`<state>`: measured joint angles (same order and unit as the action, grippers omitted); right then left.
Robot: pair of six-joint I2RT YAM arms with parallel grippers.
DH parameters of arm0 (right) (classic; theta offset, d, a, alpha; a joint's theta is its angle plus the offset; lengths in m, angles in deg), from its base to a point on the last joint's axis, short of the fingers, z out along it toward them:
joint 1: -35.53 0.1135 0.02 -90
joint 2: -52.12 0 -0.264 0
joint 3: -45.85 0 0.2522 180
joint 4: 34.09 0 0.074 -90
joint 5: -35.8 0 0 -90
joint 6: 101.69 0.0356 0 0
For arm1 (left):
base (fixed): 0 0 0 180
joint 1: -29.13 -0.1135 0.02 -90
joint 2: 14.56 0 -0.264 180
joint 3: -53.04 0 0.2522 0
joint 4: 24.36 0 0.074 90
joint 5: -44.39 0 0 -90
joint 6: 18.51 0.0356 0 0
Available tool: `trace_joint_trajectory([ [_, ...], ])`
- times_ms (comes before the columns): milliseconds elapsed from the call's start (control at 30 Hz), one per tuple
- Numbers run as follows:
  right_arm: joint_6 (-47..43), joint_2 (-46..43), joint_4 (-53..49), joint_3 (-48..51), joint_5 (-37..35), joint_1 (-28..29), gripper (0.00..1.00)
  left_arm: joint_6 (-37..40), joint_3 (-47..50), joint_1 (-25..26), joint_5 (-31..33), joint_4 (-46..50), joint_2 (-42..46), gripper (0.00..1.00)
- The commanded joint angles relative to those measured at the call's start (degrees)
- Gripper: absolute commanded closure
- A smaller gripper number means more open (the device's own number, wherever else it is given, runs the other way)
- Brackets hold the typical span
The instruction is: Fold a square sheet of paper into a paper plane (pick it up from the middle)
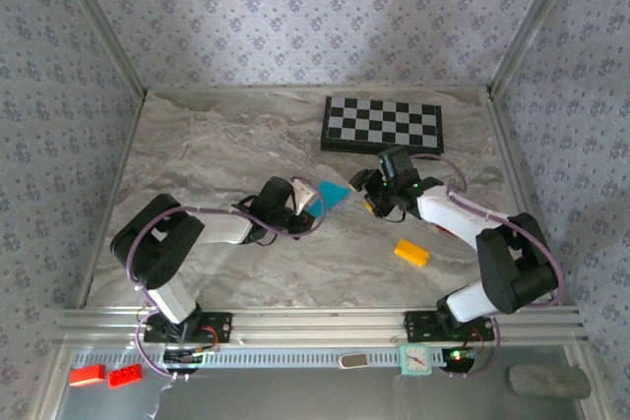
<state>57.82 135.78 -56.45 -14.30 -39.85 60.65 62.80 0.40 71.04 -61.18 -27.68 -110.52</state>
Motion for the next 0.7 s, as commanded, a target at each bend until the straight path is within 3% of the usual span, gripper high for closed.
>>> trace_joint_trajectory([
  [0, -2.08, -0.88, 0.46, 0.94, -0.11, -0.37, 0.36, -4.3, -2.07, -0.78, -4.14, 1.87, 1.11, 1.0],
  [667, -11.85, 1.52, 16.83, 5.66, 7.63, 1.88, 0.39, -21.44, -1.47, -4.45, -12.62, -3.5, -2.52, 1.0],
])
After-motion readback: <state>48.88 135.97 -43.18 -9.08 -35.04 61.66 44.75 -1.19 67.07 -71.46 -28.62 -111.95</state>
